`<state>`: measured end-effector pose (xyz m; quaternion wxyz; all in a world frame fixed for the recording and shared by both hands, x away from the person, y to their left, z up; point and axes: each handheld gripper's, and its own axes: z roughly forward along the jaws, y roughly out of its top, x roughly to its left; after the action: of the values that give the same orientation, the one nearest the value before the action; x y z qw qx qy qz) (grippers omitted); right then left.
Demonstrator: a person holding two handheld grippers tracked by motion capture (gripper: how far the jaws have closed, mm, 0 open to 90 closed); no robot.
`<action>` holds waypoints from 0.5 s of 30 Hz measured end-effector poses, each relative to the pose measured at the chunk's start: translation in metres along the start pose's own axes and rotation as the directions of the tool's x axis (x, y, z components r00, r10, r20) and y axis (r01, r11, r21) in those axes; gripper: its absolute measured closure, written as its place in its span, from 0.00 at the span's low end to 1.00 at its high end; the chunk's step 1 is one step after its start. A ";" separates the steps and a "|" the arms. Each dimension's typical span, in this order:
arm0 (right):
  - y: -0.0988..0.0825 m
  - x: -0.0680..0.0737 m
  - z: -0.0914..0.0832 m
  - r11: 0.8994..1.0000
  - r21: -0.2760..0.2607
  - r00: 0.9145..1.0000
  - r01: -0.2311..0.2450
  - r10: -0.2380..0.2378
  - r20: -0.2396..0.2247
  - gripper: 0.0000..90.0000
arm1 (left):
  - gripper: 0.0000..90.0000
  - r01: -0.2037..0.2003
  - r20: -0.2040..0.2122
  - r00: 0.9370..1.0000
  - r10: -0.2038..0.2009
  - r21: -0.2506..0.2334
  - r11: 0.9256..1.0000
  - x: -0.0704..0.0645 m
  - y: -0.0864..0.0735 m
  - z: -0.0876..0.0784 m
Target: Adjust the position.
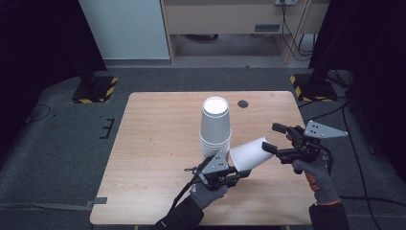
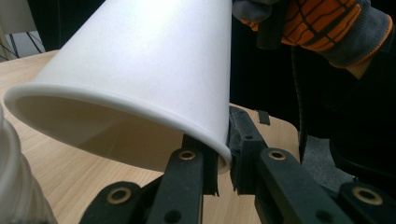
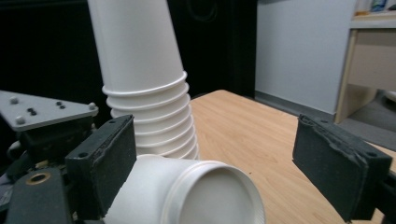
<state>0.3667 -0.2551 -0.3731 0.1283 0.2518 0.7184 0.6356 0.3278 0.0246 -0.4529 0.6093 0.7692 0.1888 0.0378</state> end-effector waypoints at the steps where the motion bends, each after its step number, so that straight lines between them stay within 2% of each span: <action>1: 0.001 0.000 0.000 1.000 0.011 1.000 0.016 -0.016 -0.004 0.16 | 0.92 0.002 0.003 1.000 -0.002 -0.001 1.000 0.000 0.000 0.001; 9: 0.006 0.001 0.006 0.994 0.089 0.996 0.066 -0.060 -0.061 0.16 | 0.95 -0.017 0.027 1.000 0.017 0.019 1.000 -0.003 0.000 0.005; 15: 0.006 -0.001 0.008 0.988 0.129 0.994 0.086 -0.076 -0.079 0.16 | 0.95 -0.019 0.034 0.999 0.018 0.020 1.000 -0.004 0.001 0.006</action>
<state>0.3731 -0.2486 -0.3688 0.1105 0.2067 0.7730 0.5895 0.3260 0.0173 -0.4528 0.6040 0.7778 0.1715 0.0284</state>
